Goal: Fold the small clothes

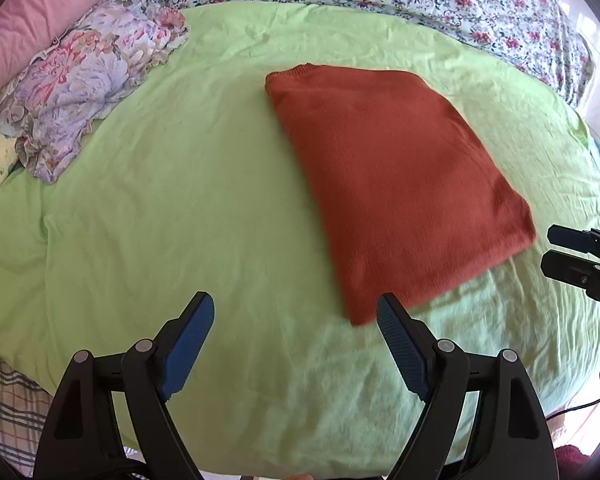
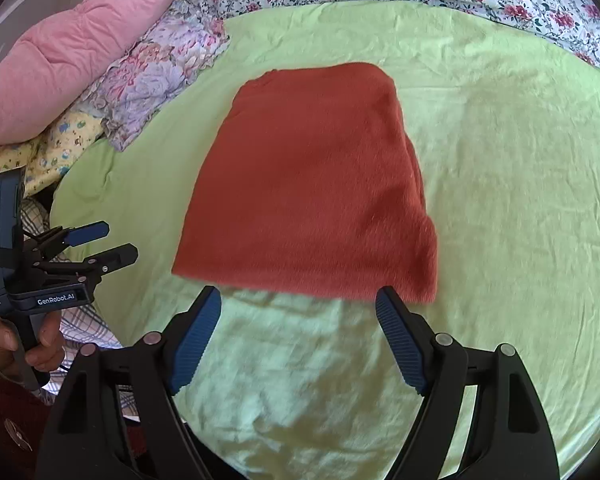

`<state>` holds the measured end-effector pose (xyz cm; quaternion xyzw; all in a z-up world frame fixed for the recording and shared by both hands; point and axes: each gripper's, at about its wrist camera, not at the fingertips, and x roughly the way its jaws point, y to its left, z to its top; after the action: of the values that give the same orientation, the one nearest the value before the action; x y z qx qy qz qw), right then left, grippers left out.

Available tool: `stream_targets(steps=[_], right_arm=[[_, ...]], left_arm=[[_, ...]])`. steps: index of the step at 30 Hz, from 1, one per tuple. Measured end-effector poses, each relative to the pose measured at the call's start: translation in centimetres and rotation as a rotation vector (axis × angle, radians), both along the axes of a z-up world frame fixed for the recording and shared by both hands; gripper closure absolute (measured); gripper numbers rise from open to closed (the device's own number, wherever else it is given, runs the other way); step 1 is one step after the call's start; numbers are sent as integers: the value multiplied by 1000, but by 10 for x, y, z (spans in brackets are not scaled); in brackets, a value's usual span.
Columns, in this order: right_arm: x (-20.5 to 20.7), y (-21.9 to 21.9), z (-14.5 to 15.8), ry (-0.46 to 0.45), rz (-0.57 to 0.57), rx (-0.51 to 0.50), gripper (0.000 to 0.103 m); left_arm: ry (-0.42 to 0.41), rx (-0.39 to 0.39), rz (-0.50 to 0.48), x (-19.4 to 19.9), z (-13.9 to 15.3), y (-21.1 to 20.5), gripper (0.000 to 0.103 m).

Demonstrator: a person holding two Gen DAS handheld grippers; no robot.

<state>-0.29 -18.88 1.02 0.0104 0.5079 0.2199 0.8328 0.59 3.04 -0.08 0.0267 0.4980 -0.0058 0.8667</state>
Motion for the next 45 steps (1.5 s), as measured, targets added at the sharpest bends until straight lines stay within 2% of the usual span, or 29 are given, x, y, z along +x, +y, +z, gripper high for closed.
stream_targets(steps=[5,8,12,14,15,16,20,21,22,26,29,32,34,35,39,41,43,45], right_arm=[[26,-6,3,-7,-18,16,23],[49,-9,9,-42,-30,-1,23],[80,-18,7,-71,-56,7,24],[98,-26,-1,-49,-83,16,40],[110,-31,-8,-22,-101,25,54],[118,-34,-13,1,-117,29,60],[146,-42,-42,91,-147,51,64],[149,-41,-48,114,-135,55,72],[152,-39,-53,135,-115,66,93],[151,-40,-38,78,-92,19,95],[157,-40,-60,130,-95,-23,95],[157,-35,-60,122,-103,-63,95],[154,-37,-51,115,-126,-69,84],[150,-40,-45,111,-133,-58,82],[127,-53,-27,90,-144,-30,80],[116,-57,-17,79,-142,7,72],[100,-57,-7,54,-130,37,55],[82,-52,2,25,-100,52,53]], left_arm=[[21,-24,24,18,-2,-1,19],[39,-50,25,27,-4,-2,19],[46,-34,46,42,-4,-5,19],[46,-41,70,47,-3,-4,19],[50,-54,84,51,-4,-3,19],[55,-57,90,53,-5,-3,19],[71,-39,119,65,-10,-6,19],[74,-42,129,68,-10,-7,19],[74,-44,134,68,-10,-8,19],[65,-36,131,75,-6,-16,19],[64,-38,129,75,-7,-19,19],[69,-38,122,73,-9,-21,19],[64,-42,116,70,-8,-23,19],[63,-41,114,69,-7,-23,19],[56,-42,104,64,-6,-25,19],[50,-36,98,60,-5,-28,19],[37,-27,85,55,-3,-31,19],[29,-19,76,51,-3,-32,19]])
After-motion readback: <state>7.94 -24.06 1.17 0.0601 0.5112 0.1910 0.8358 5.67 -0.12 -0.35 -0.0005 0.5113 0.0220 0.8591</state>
